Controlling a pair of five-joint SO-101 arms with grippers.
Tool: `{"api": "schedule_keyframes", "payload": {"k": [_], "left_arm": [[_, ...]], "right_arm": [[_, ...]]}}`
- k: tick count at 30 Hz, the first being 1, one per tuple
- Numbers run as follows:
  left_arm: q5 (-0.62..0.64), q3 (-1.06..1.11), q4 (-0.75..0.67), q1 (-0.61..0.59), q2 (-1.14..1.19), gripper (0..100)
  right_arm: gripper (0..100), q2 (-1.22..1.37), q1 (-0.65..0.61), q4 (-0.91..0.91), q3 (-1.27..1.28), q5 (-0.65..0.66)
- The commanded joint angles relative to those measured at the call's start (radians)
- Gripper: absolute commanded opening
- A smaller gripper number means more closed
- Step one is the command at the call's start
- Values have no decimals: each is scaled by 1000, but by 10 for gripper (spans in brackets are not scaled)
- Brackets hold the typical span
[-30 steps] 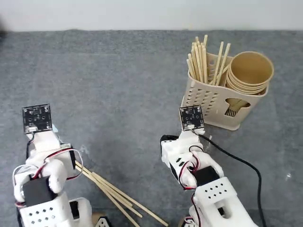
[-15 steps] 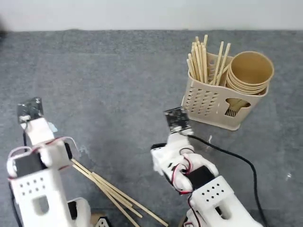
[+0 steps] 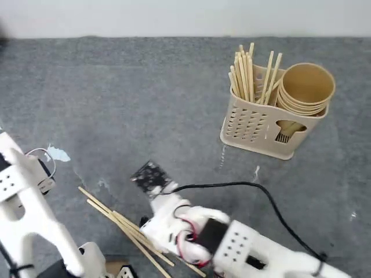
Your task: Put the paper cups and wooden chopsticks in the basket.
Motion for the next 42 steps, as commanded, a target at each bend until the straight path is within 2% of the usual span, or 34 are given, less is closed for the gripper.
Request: {"api": "schedule_keyframes", "payload": {"k": [1,5,13,20,26,31,42], "left_arm": [[3,-56,0,-8,29,13],[2,-56,0,-9,43,13],[2,-62,-51,-98,49,13],[-77,-62,-43,-163,51,13],[-84,-62,-48,-233,51,13],[-120,-62,-48,-238,51,13],[-124,-64,-43,-239,49,13]], "right_arm": [[142,213,-71,2,-158,-26],[248,463,-116,10,-293,-54],[200,679,-91,4,-425,-55],[194,742,-102,-18,-436,-54],[194,783,-108,-58,-436,-26],[194,756,-107,-47,-431,11],[193,665,-105,19,-428,3]]}}
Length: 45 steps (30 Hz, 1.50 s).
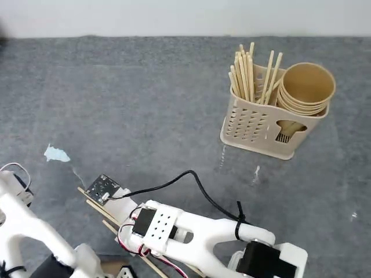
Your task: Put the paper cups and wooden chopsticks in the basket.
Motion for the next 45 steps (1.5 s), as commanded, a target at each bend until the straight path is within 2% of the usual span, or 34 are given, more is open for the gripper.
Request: {"api": "schedule_keyframes", "payload": {"k": [1,9,15,22,29,45], "left_arm": [[-11,-64,-11,-8,-3,13],[-11,-127,-11,-112,2,13],[-11,-127,-11,-120,2,13],[-11,-127,-9,-120,2,13],[-11,-127,-9,-121,2,13],[-12,-127,-9,-121,2,13]], "right_arm": [[193,-54,-4,18,-49,6],[193,-54,-27,-87,32,12],[191,-54,-8,-122,81,14],[28,-19,51,-130,87,28],[21,58,111,-120,60,57],[8,59,245,-99,58,169]]}}
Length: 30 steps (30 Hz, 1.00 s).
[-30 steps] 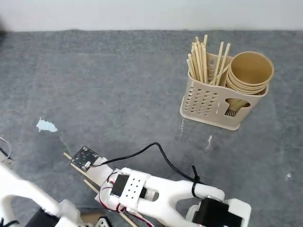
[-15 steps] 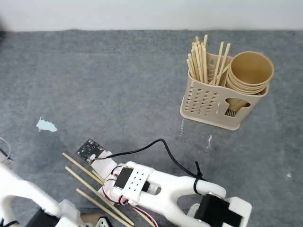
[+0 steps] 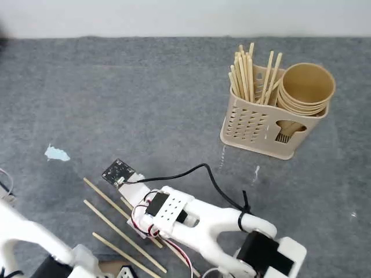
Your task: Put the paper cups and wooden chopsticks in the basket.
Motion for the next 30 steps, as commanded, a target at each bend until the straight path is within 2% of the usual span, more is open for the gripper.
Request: {"api": "schedule_keyframes", "payload": {"k": [1,4,11,19,23,30], "left_arm": [[-11,-48,-9,-5,2,13],[-11,-47,-9,-5,2,13],[-11,-47,17,5,2,13],[-11,-47,20,6,2,13],[-11,-35,18,38,0,13],[-11,-2,12,69,0,13]], "right_arm": [[8,4,77,21,-11,38],[8,-45,108,44,-11,40],[8,-329,114,289,-66,37],[8,-601,219,426,-71,40],[8,-728,312,453,-71,52],[8,-1009,467,406,-71,170]]}}
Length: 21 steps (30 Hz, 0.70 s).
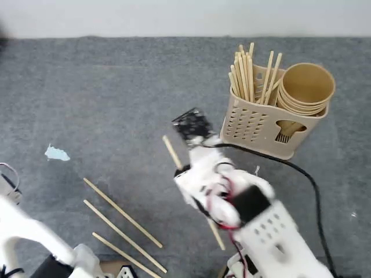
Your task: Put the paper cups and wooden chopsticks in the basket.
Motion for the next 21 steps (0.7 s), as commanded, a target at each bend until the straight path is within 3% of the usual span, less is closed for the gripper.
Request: {"api": "schedule_keyframes", "payload": {"k": [1,11,21], "left_arm": [[-5,-2,-2,11,0,13],[-5,2,-2,12,2,13],[-5,2,-2,12,2,13]], "right_arm": [[8,-159,84,-54,-58,60],[8,-329,332,-452,-58,130],[8,-314,443,-990,-52,126]]}}
